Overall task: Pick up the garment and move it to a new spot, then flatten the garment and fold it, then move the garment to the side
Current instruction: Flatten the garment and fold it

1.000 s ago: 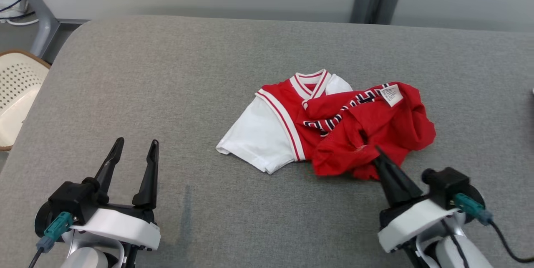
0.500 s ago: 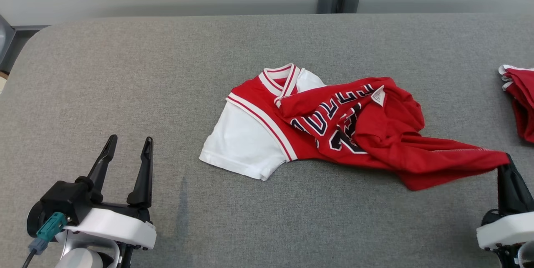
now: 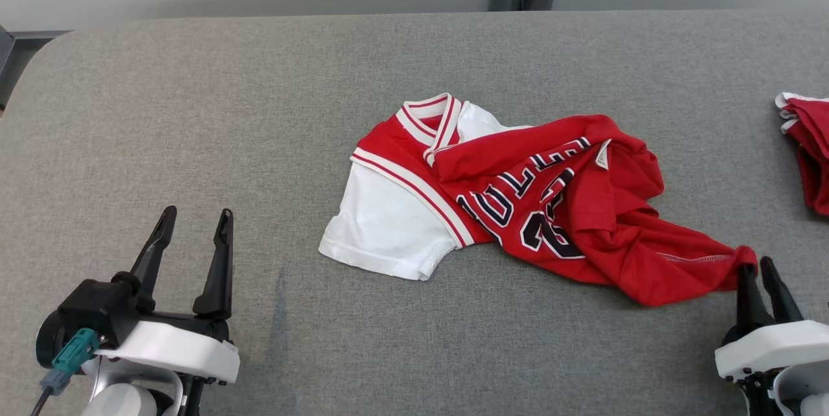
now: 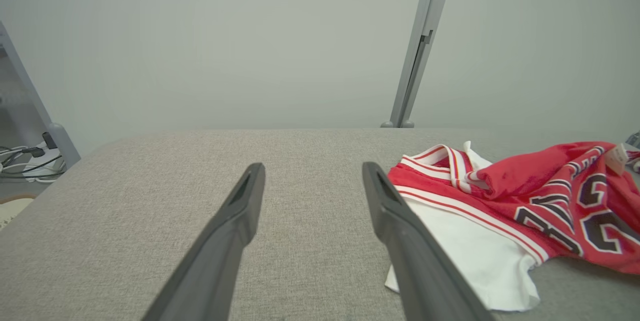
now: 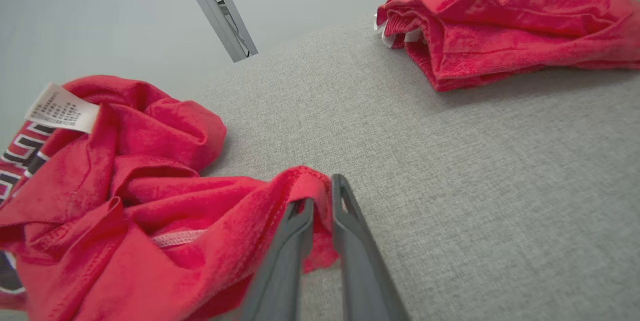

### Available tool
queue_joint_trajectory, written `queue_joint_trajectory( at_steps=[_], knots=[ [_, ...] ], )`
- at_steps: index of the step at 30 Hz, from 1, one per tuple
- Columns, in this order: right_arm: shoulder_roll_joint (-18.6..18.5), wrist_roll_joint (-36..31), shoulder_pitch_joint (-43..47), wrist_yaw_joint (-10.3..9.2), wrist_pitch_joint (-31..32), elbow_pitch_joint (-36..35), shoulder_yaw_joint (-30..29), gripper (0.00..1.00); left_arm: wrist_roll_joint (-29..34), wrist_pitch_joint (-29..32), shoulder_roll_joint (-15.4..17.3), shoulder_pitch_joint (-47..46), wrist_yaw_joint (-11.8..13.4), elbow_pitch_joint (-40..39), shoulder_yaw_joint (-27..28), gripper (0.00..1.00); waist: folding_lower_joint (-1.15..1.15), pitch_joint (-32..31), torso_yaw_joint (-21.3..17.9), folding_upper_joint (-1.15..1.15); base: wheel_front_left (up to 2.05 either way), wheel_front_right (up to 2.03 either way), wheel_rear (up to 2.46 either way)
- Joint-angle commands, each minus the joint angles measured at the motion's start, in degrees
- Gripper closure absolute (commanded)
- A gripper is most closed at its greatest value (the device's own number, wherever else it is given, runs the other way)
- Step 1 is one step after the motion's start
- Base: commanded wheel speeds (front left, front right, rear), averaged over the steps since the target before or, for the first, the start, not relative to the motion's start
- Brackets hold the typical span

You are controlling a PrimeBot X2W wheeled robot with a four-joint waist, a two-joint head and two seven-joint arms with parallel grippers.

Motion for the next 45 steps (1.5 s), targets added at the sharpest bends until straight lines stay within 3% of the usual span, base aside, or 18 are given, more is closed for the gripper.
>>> queue_joint_trajectory(
  at_steps=[1, 9, 15, 23, 35, 45],
  knots=[
    [-0.30, 0.21, -0.38, 0.00, -0.65, -0.59, 0.17, 0.00, 0.39, -0.42, 0.27, -0.38, 0.37, -0.16, 0.33, 0.00, 0.00, -0.13, -0.10, 0.00, 0.00, 0.00, 0.00],
    [-1.80, -4.50, 2.96, 0.00, -1.66, -13.02, 4.37, 0.00, -0.24, -0.91, 0.32, 2.28, 1.80, -0.63, 1.32, 0.00, 0.00, -3.10, -1.76, 0.00, 0.00, 0.00, 0.00],
    [-1.67, -10.25, 5.42, 0.00, 1.85, -21.37, 5.49, 0.00, -0.49, -1.07, 0.39, 4.57, 2.73, -1.17, 1.50, 0.00, 0.00, -5.74, -2.73, 0.00, 0.00, 0.00, 0.00],
    [-0.71, -12.81, 11.34, 0.00, 7.02, -29.22, 7.13, 0.00, -0.91, -0.75, 1.21, 8.22, 3.88, -2.38, 1.81, 0.00, 0.00, -9.35, -3.76, 0.00, 0.00, 0.00, 0.00],
    [-0.27, -12.92, 14.89, 0.00, 9.62, -31.19, 9.04, 0.00, -1.34, -0.31, 1.77, 13.13, 5.99, -5.13, 1.94, 0.00, 0.00, -11.52, -4.44, 0.00, 0.00, 0.00, 0.00],
    [-0.21, -11.94, 14.24, 0.00, 9.35, -30.66, 9.15, 0.00, -0.87, 0.46, 2.15, 12.13, 6.19, -5.96, 1.41, 0.00, 0.00, -11.14, -3.76, 0.00, 0.00, 0.00, 0.00]
  ],
)
